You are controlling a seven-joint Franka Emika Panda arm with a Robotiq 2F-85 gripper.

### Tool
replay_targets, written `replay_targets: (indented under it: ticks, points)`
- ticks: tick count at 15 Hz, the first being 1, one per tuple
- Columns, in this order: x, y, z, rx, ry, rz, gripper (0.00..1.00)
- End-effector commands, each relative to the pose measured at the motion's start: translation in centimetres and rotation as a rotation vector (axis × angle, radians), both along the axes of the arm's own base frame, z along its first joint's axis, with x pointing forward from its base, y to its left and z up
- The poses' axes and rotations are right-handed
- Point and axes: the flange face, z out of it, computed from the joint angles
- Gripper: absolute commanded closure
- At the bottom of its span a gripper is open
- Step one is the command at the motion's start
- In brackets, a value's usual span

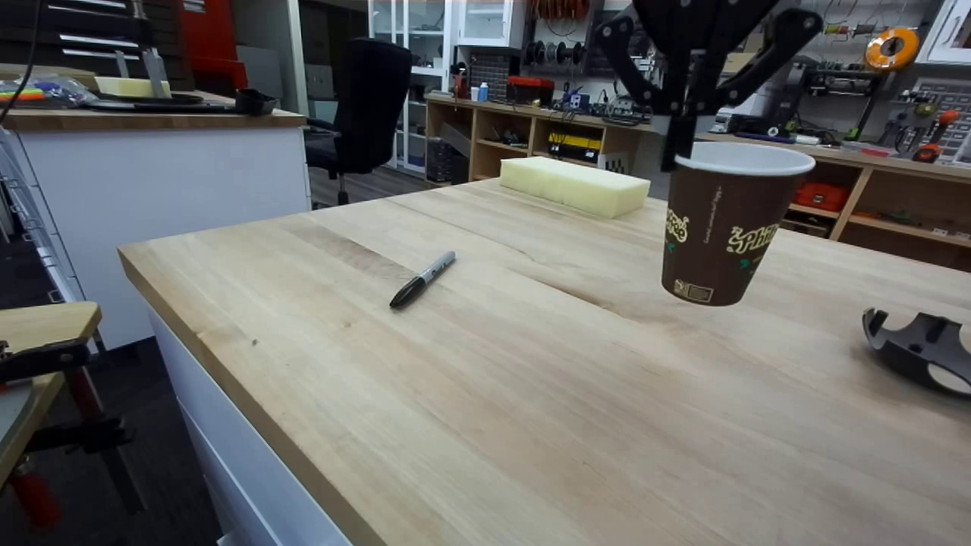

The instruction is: Remove the marker from the cup,move the cup to the left and put the marker in the cup

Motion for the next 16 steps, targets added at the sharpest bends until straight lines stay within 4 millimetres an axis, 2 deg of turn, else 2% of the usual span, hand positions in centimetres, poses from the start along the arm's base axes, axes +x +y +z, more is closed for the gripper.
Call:
replay_targets:
  ticks: [1,6,16]
  points:
    - [-0.9,1.8,2.1,0.016,-0.032,0.092,0.99]
    - [-0.8,4.7,2.8,0.029,-0.029,0.229,0.99]
    - [-0.5,11.5,1.2,0.035,0.063,0.472,0.99]
